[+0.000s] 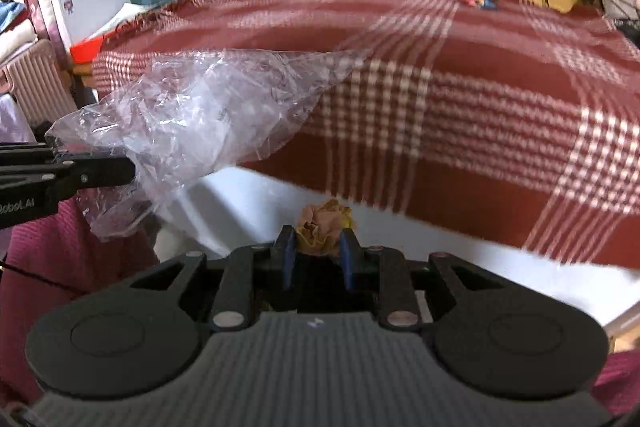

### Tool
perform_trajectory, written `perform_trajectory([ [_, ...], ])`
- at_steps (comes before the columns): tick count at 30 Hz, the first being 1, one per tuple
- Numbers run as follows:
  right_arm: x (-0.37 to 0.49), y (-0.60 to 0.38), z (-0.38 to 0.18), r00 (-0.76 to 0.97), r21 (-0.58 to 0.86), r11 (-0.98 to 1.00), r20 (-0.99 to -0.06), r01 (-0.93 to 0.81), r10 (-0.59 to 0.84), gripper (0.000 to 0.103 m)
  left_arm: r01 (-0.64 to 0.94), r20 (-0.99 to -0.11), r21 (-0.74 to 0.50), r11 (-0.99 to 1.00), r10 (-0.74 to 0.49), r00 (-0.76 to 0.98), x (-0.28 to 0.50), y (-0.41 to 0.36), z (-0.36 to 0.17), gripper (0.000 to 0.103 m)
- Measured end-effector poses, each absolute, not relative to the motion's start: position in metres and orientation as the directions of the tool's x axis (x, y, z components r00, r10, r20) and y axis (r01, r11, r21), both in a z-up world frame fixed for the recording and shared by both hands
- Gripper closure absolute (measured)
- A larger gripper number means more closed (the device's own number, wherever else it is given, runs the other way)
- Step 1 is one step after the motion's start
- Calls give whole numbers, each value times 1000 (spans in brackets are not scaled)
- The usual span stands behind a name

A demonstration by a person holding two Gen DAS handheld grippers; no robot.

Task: Collect trash
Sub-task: 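Carry plastic bag and brown scrap over the trash bin and open both tools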

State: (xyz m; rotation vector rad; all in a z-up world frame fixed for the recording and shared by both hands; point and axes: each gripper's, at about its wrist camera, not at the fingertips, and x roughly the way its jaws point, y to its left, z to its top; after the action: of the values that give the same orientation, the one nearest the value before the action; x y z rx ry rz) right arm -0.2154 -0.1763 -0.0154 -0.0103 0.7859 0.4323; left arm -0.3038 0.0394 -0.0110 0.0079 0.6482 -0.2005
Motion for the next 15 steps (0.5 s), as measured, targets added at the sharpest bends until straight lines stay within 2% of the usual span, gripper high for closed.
perform_trajectory([
  [15, -216, -171, -66, 521, 172, 925, -785, -340, 337, 74, 217, -783, -32, 976, -159, 602, -289, 26, -68, 97],
])
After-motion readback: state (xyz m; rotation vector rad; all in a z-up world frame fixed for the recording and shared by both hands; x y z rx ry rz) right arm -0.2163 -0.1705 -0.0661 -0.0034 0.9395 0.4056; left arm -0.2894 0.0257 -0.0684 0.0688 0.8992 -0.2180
